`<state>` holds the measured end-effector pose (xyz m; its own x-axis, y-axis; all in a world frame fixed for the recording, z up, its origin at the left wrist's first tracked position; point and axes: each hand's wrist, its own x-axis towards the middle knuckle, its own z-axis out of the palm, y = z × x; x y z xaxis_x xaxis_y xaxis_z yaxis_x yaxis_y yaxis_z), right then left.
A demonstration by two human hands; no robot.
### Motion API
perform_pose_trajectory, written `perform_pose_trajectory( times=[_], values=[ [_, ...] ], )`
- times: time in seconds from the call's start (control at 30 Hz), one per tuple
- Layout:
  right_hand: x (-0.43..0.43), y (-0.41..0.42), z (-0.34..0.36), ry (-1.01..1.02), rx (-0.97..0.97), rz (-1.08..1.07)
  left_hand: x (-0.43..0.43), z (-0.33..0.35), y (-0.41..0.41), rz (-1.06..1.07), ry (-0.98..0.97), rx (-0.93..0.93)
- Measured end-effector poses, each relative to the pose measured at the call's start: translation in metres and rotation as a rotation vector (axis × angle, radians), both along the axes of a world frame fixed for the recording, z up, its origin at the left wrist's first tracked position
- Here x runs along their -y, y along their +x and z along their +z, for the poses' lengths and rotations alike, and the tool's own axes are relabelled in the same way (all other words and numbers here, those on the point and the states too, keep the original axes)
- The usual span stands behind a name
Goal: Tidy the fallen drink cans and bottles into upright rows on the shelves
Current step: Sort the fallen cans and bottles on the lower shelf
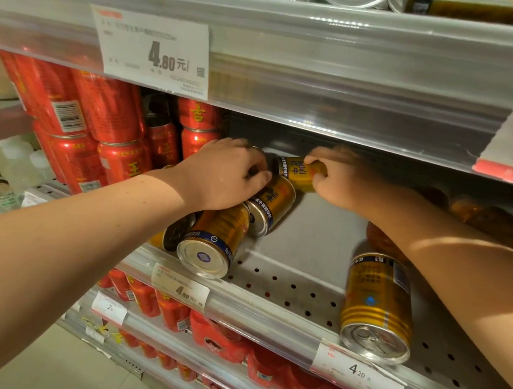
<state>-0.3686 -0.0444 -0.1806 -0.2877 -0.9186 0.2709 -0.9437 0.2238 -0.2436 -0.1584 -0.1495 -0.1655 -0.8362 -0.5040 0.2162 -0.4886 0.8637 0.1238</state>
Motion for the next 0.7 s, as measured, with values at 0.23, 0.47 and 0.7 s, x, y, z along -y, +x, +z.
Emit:
perform_pose_trajectory(
  times=[0.23,0.47,0.7],
  values=[
    [0.018,0.006,0.001,0.185,0.194,0.044,0.001,-0.001,0.004,-0.007,0.0,0.013],
    [0.023,0.009,0.004,0.171,0.278,0.065,0.001,0.001,0.005,-0.001,0.014,0.004],
    [0.022,0.001,-0.001,0.15,0.165,-0.017,-0.001,0.001,0.004,0.002,0.034,-0.017]
  ],
)
